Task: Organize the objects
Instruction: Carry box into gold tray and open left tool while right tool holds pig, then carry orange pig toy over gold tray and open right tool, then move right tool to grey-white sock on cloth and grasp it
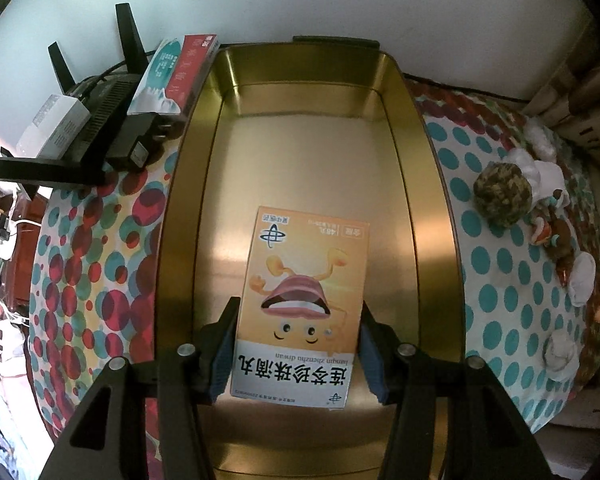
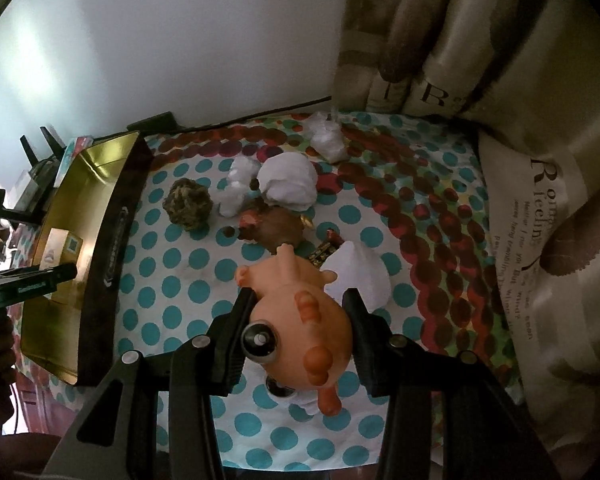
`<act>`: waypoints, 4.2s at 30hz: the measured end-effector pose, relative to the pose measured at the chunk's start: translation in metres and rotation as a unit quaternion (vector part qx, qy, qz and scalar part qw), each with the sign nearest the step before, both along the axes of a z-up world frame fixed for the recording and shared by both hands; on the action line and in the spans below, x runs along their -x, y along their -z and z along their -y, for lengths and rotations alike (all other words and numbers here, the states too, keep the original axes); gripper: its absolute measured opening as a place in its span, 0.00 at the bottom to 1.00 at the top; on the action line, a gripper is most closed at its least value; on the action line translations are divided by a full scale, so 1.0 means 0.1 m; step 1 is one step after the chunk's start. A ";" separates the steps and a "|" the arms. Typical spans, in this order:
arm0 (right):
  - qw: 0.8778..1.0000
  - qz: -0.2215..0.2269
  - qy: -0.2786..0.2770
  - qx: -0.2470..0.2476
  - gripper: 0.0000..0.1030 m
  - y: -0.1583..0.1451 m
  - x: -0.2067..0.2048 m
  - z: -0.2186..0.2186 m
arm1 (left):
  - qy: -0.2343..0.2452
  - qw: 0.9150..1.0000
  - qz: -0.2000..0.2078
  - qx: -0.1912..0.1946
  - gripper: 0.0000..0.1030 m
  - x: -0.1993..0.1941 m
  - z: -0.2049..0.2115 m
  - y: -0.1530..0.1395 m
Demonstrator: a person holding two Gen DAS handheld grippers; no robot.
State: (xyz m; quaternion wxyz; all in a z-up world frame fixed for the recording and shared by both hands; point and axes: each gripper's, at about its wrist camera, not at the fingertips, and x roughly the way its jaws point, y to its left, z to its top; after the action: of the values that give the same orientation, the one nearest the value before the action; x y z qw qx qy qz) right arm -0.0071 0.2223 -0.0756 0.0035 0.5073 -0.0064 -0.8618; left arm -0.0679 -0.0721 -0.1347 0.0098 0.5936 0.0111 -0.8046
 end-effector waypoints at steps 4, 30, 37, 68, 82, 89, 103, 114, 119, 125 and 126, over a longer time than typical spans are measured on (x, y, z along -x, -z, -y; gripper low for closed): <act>1.000 0.001 -0.002 0.000 0.40 0.00 -0.01 0.01 | 0.003 1.000 0.005 0.001 0.53 0.01 -0.02 0.04; 1.000 0.003 0.001 0.004 0.41 0.01 -0.09 -0.04 | 0.020 0.999 0.005 0.029 0.54 0.03 -0.14 0.07; 1.000 0.003 -0.018 0.001 0.41 0.00 -0.06 0.08 | 0.020 0.999 -0.001 0.028 0.54 -0.02 -0.13 -0.01; 0.952 -0.017 -0.306 0.031 0.40 0.02 0.59 2.16 | -0.088 0.994 -0.057 0.028 0.54 -0.80 0.47 -0.63; 0.941 0.008 -0.338 0.007 0.41 0.34 0.94 2.75 | -0.120 0.991 -0.047 0.029 0.54 -1.01 0.63 -0.62; 0.939 0.014 -0.345 -0.004 0.41 0.44 0.98 2.87 | -0.121 0.991 -0.054 0.026 0.54 -1.04 0.62 -0.68; 0.942 0.018 -0.336 -0.012 0.42 0.52 0.98 2.89 | -0.096 0.992 -0.077 0.021 0.54 -1.05 0.50 -0.86; 0.950 -0.004 -0.312 -0.007 0.56 0.41 0.96 2.81 | -0.067 0.994 -0.090 0.016 0.54 -1.03 0.41 -0.93; 0.956 -0.029 -0.292 0.015 0.59 0.16 0.84 2.55 | -0.043 0.994 -0.101 -0.012 0.54 -0.94 0.34 -0.98; 0.967 -0.069 -0.243 0.028 0.63 -0.26 0.56 1.84 | 0.005 0.993 -0.114 -0.037 0.54 -0.77 0.10 -1.03; 0.970 -0.073 -0.230 0.025 0.63 -0.31 0.51 1.68 | 0.017 0.992 -0.115 -0.041 0.54 -0.74 0.04 -1.04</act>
State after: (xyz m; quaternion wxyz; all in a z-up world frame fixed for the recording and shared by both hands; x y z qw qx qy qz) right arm -0.0581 0.0539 -0.0449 0.2150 0.4301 0.0895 -0.8722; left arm 0.0057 -0.0758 -0.0310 -0.0290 0.4971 0.0351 -0.8665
